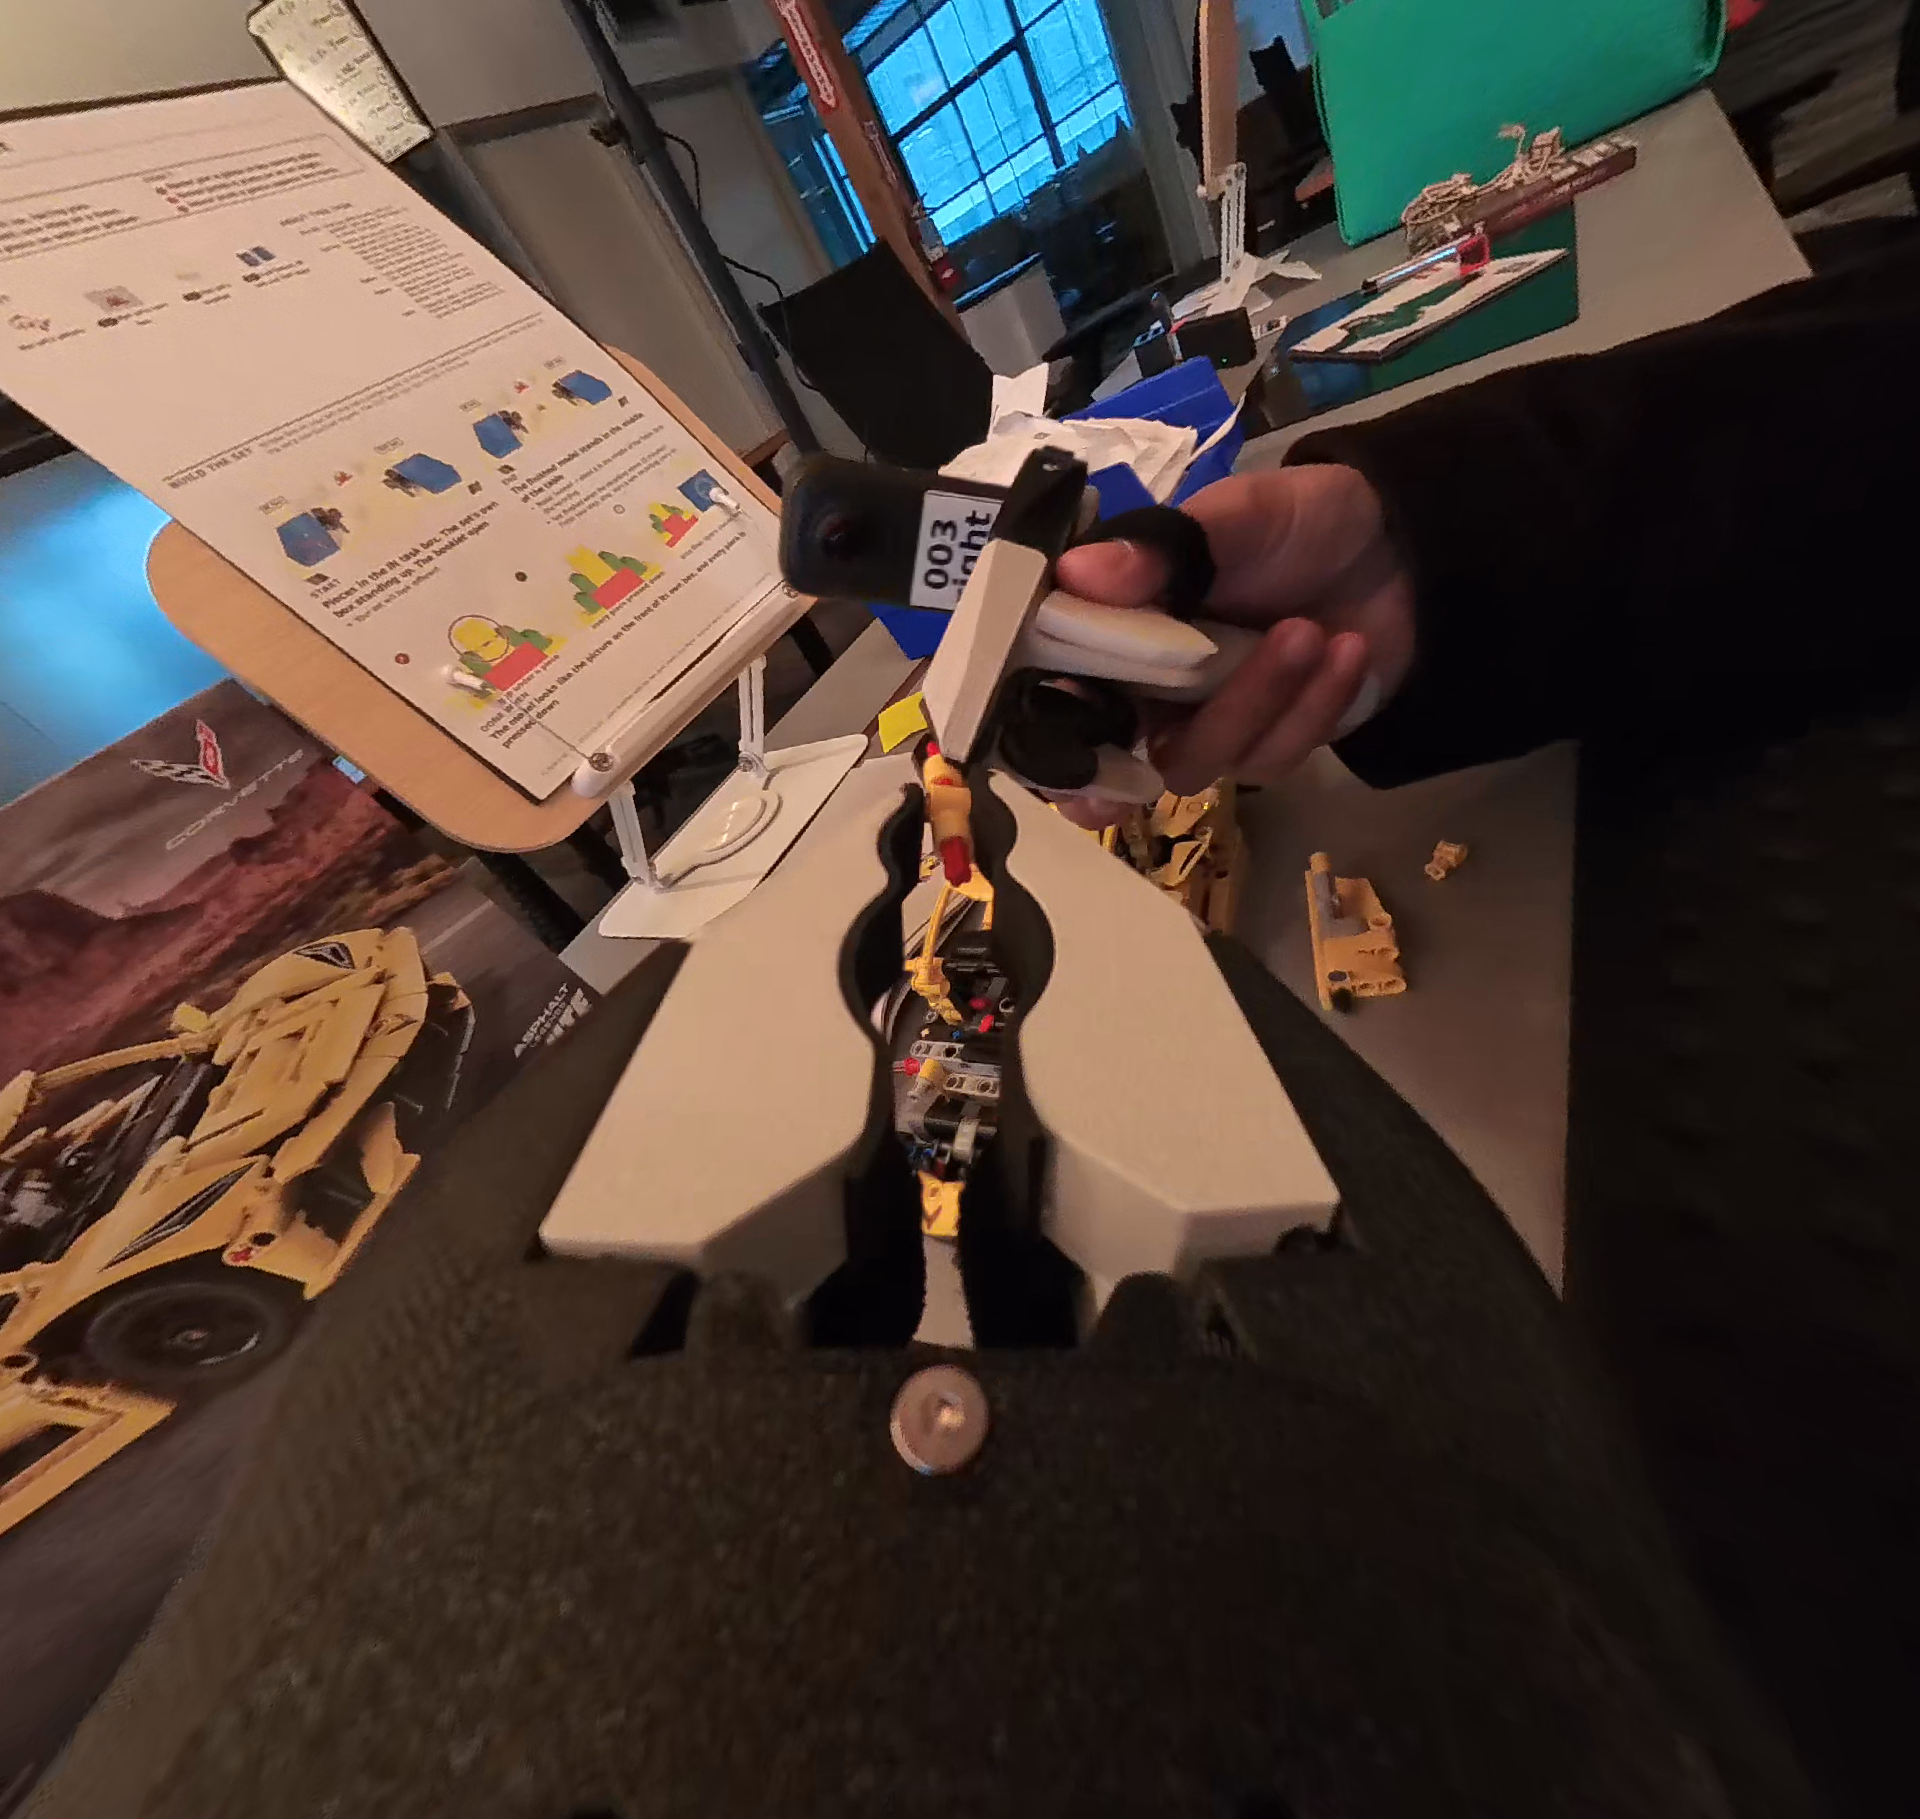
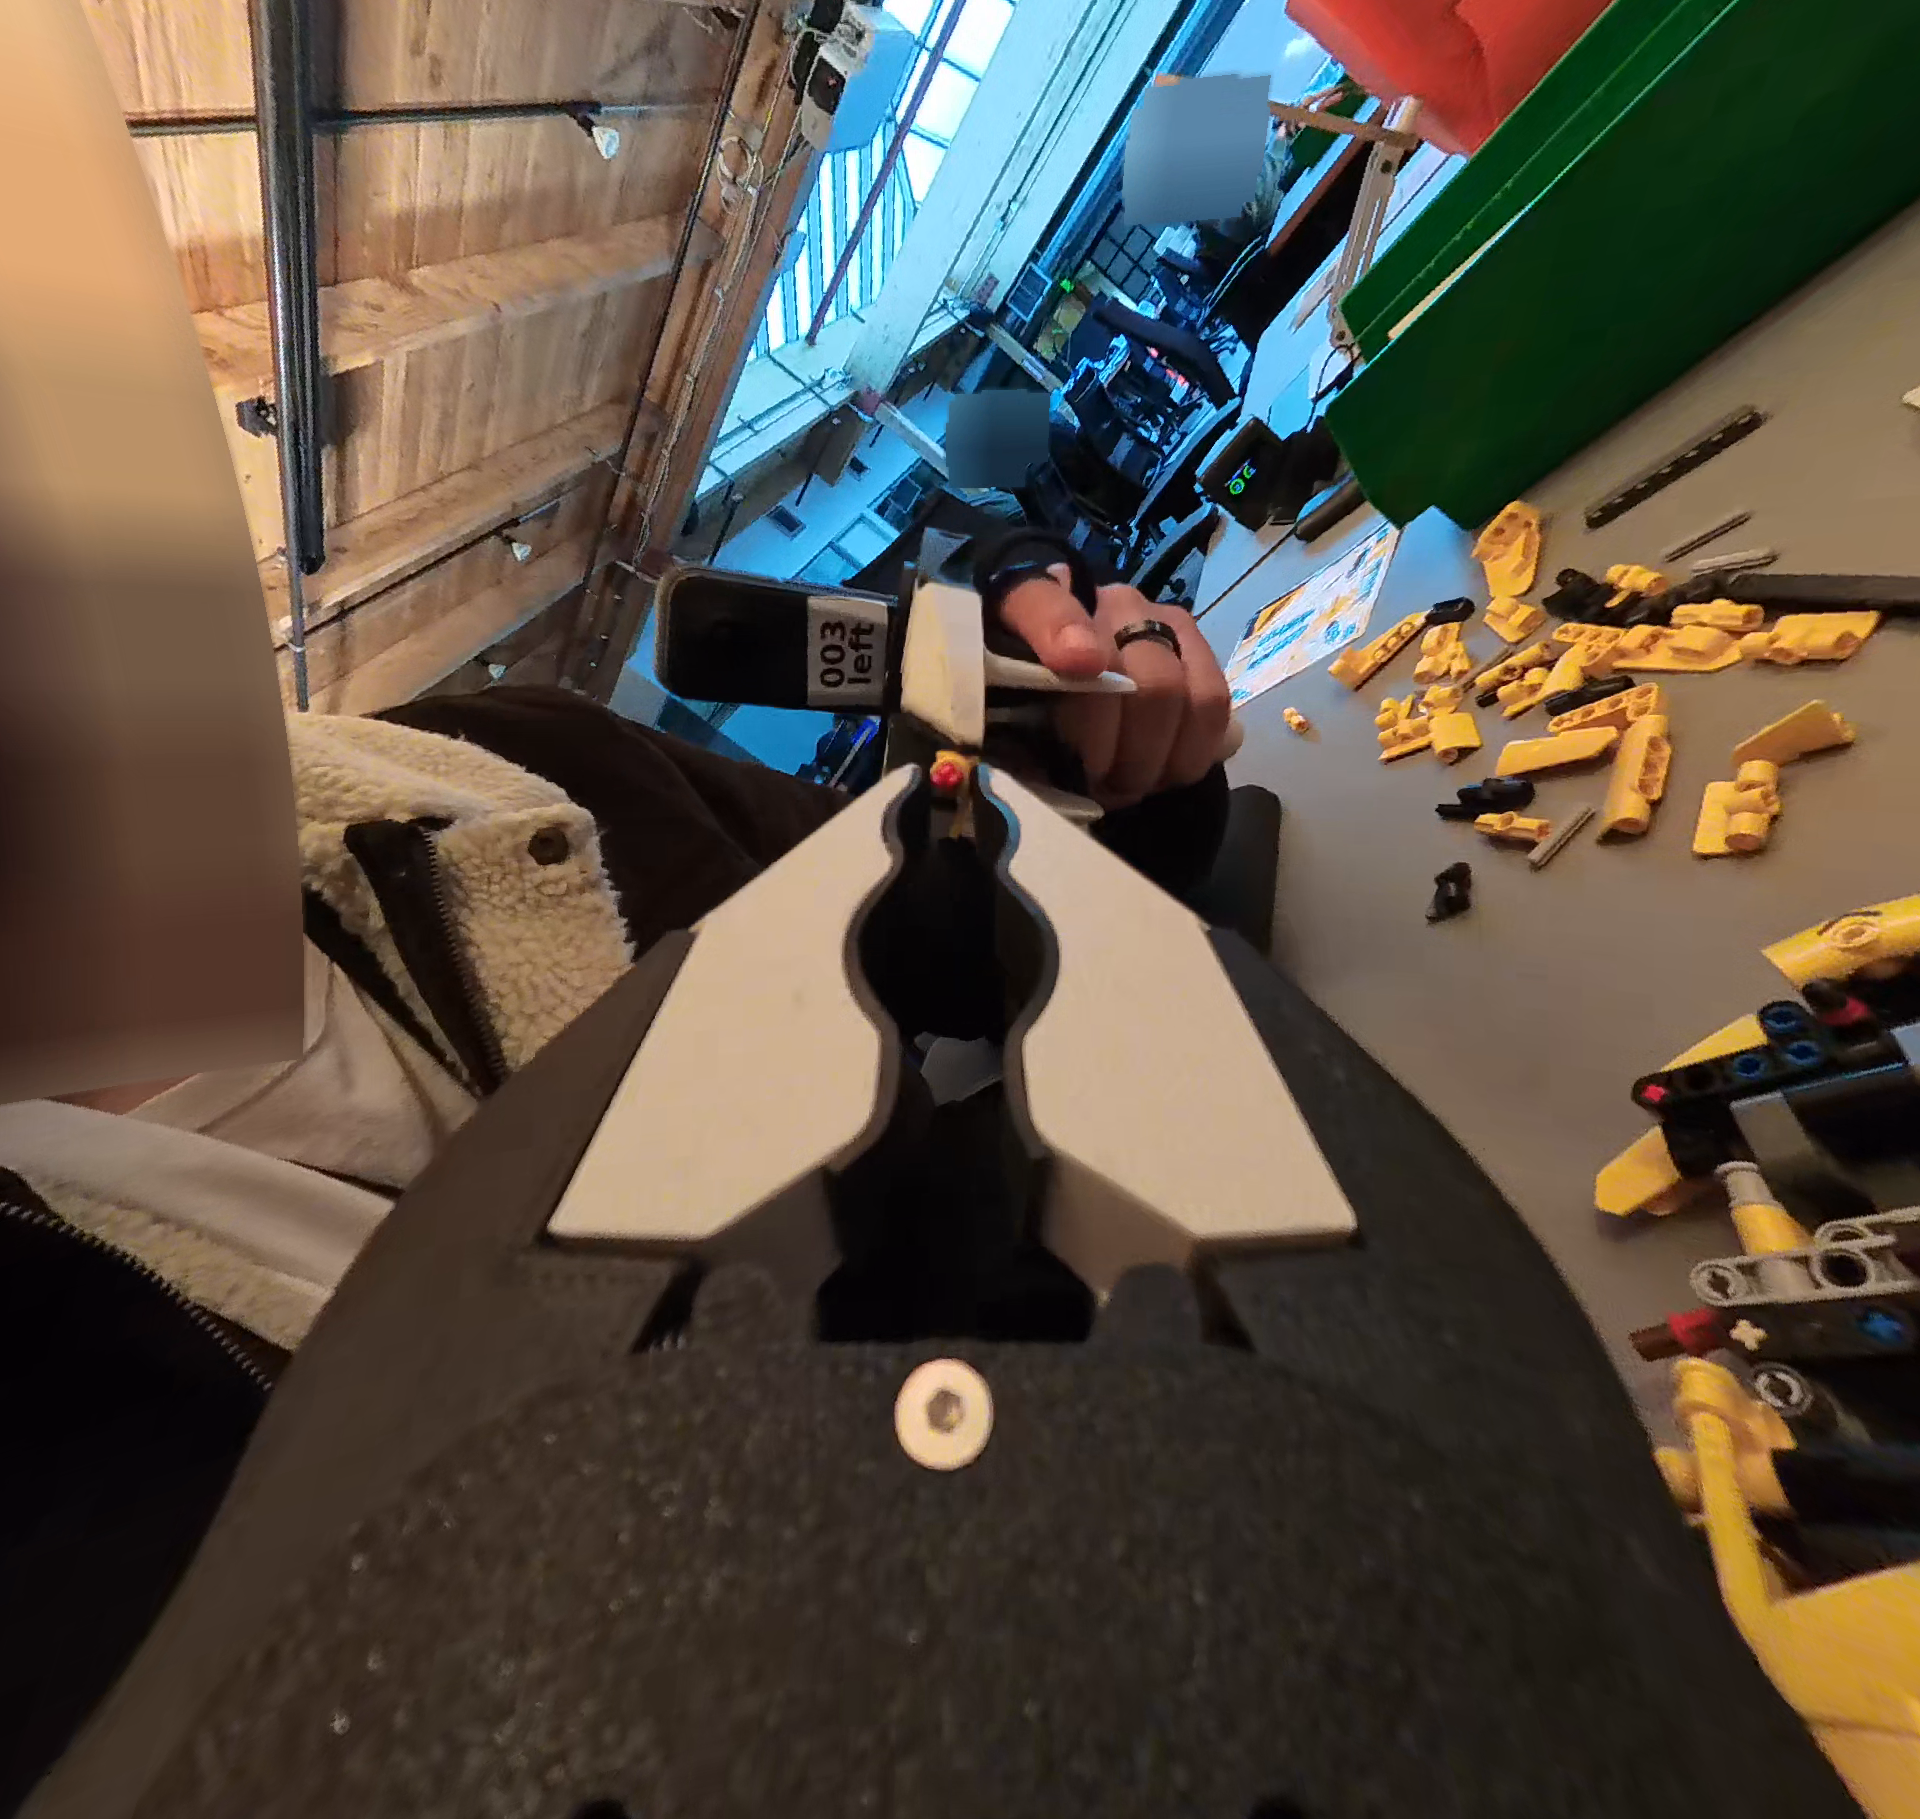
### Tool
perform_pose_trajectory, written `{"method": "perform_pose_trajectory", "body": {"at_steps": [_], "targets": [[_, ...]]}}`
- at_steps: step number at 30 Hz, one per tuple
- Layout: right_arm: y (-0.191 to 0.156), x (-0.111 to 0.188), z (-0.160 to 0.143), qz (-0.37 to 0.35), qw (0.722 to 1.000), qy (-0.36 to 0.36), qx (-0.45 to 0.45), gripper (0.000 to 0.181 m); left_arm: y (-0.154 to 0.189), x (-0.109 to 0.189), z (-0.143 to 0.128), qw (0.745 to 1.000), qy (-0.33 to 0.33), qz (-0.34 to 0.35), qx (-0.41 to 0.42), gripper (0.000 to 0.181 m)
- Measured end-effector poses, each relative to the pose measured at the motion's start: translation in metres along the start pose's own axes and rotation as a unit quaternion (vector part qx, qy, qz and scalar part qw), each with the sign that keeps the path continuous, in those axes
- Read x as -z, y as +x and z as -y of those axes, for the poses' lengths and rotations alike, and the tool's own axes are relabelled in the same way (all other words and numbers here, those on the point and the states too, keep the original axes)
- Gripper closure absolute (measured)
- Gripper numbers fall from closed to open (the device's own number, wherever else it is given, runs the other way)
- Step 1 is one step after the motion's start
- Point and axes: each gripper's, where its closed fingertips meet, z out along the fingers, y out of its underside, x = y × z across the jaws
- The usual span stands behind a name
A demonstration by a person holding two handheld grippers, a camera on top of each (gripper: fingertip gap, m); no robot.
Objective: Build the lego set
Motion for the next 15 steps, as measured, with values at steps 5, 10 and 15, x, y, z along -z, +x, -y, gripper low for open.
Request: {"method": "perform_pose_trajectory", "body": {"at_steps": [5, 10, 15], "targets": [[-0.006, -0.001, -0.003, 0.032, 0.999, -0.006, -0.030, 0.175, 0.007, 0.002, 0.005, 0.999, 0.006, -0.021, -0.027, 0.172], [-0.007, 0.000, -0.007, 0.020, 0.999, -0.021, -0.024, 0.175, 0.012, 0.001, 0.006, 0.999, 0.018, -0.035, -0.019, 0.173], [0.005, 0.005, -0.004, -0.005, 0.999, -0.008, -0.043, 0.175, 0.008, -0.006, -0.004, 0.999, -0.011, -0.009, -0.037, 0.173]]}}
